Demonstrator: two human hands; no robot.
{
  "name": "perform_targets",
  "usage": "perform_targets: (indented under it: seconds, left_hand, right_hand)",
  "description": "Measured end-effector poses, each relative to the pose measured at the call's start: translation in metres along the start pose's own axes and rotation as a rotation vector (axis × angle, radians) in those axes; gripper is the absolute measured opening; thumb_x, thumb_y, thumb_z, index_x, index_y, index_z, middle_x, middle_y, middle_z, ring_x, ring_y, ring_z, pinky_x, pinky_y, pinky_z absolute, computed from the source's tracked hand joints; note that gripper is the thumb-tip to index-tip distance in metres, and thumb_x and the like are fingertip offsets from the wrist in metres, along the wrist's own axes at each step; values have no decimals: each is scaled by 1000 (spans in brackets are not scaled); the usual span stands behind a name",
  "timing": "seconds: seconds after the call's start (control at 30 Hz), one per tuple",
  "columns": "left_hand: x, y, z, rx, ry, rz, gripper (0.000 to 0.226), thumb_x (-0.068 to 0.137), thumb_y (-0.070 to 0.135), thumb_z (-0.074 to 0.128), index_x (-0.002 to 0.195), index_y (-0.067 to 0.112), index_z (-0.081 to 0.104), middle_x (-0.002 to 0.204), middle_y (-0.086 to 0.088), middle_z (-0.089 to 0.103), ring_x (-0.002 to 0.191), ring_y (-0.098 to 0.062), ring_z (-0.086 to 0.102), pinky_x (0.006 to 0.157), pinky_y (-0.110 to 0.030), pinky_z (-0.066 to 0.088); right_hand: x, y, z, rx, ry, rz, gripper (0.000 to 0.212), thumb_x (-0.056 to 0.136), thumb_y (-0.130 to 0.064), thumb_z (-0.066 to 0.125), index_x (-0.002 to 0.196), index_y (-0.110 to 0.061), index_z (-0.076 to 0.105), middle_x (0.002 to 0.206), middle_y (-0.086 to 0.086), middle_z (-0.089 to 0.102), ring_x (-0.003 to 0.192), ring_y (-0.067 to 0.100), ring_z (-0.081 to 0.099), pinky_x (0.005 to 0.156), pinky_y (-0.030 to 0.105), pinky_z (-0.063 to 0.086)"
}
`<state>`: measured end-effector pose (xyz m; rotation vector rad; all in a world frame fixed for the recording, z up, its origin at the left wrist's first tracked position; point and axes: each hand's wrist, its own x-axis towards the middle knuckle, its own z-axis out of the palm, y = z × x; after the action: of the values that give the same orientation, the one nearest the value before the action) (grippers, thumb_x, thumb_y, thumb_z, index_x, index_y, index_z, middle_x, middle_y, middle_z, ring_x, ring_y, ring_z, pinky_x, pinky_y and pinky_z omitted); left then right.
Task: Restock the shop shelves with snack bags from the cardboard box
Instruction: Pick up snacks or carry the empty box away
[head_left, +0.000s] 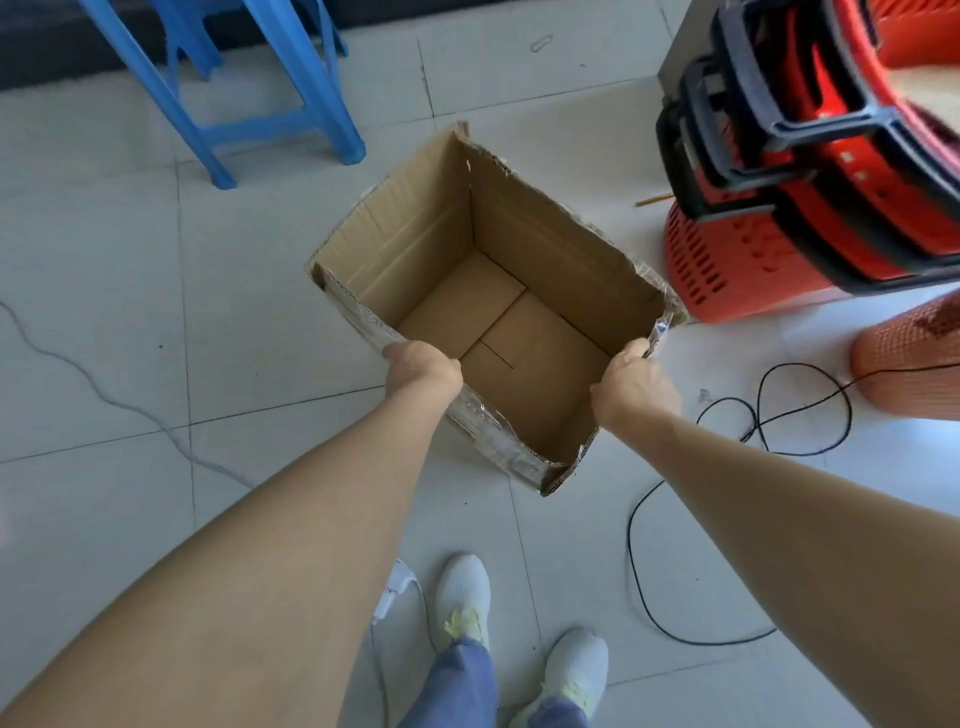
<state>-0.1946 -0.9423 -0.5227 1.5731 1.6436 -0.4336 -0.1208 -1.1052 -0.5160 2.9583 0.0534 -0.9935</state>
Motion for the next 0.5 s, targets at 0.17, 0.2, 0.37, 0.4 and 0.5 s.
perform_targets:
  seconds: [0.17,0.2,0.37,0.4,0.5]
  left_hand:
    - [24,-4,27,-249,-23,-76,58,90,-3,49,140,9,19,139,-18,41,115,-38,50,92,-50,51]
    - [24,-3,28,-255,0,-71,59,90,-5,46,140,9,18,138,-18,41,114,-37,49,91,-50,51]
    - [10,13,11,-222,67,-45,61,89,-5,45,141,11,18,133,-18,44,110,-38,50,89,-51,52]
    - [2,18,4,-218,73,-44,61,89,-5,45,141,11,18,131,-18,44,107,-37,51,87,-51,53]
    - [-27,30,-20,-237,97,-45,55,91,-3,43,139,11,21,130,-18,44,103,-36,51,88,-50,53]
  right_hand:
    - [22,2,21,79,13,36,75,89,3,45,149,-2,1,126,19,56,114,36,56,88,38,47]
    - [23,1,22,96,15,32,70,89,4,42,148,-2,5,125,20,56,114,37,56,88,38,47]
    - [5,0,-6,107,26,-37,37,94,3,34,131,-1,31,125,22,54,113,37,56,83,37,46]
    - [-2,1,-17,106,26,-47,37,94,4,34,130,0,32,125,22,54,113,36,56,82,36,46]
    - [-31,6,-58,51,24,-104,44,93,5,38,135,5,26,130,22,51,118,34,54,88,34,47]
